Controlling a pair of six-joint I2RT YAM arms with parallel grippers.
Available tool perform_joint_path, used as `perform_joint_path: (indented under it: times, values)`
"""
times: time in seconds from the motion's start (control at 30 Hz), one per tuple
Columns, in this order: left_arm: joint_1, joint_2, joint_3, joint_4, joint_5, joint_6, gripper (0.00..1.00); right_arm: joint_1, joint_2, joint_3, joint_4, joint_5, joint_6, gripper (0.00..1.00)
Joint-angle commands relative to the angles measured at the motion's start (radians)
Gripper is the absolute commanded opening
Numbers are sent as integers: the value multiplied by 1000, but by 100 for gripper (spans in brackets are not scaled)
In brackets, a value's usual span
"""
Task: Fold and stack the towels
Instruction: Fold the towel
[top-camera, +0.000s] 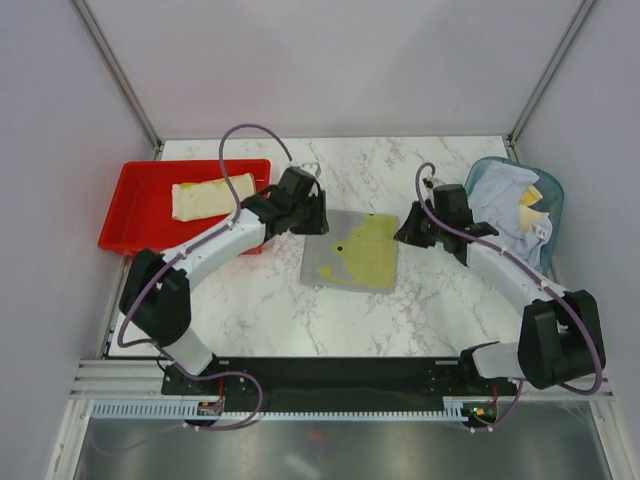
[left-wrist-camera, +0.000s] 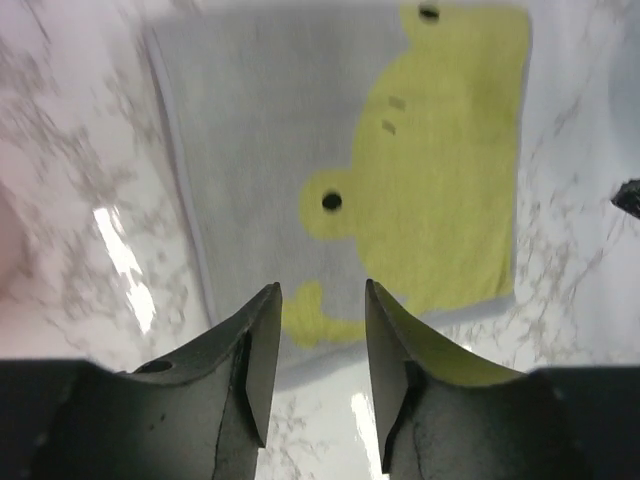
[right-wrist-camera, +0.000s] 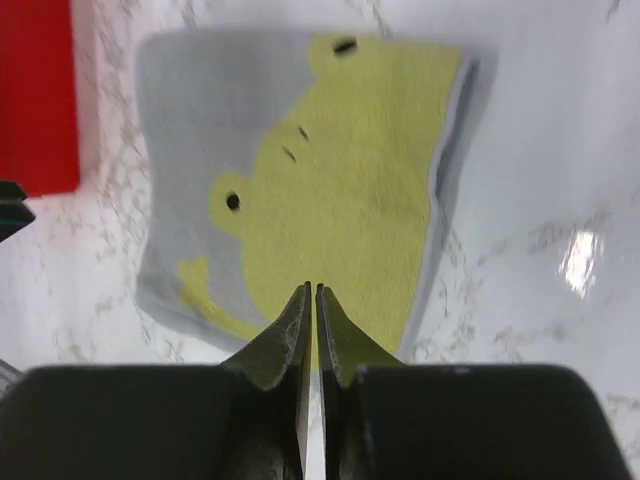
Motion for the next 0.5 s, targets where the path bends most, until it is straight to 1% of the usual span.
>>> perform_joint_path:
  times: [0.0, 0.07, 0.1, 0.17, 0.2, 0.37, 0.4, 0.47]
  values:
    - [69, 134, 122, -5, 66, 169, 45, -15, 104, 138, 7, 52, -45, 11]
    - [83, 198, 185, -6, 40, 204, 41, -18, 164, 212, 19, 38, -75, 12]
    - [89, 261, 223, -6, 32, 224, 40, -19, 223, 234, 24, 33, -86, 12]
    - [110, 307, 256, -5, 29, 226, 37, -21, 279, 289, 28, 50, -108, 11]
    - [117, 348, 280, 3, 29, 224, 36, -27, 326, 301, 28, 59, -114, 11]
    - [146, 478, 379, 12, 29, 244, 35, -44, 465, 375, 34, 90, -155, 11]
    - [152, 494, 400, 14, 12, 244, 35, -47, 509, 381, 36, 98, -169, 11]
    - [166, 536, 418, 12, -11, 236, 35, -51, 546, 396, 41, 113, -177, 12]
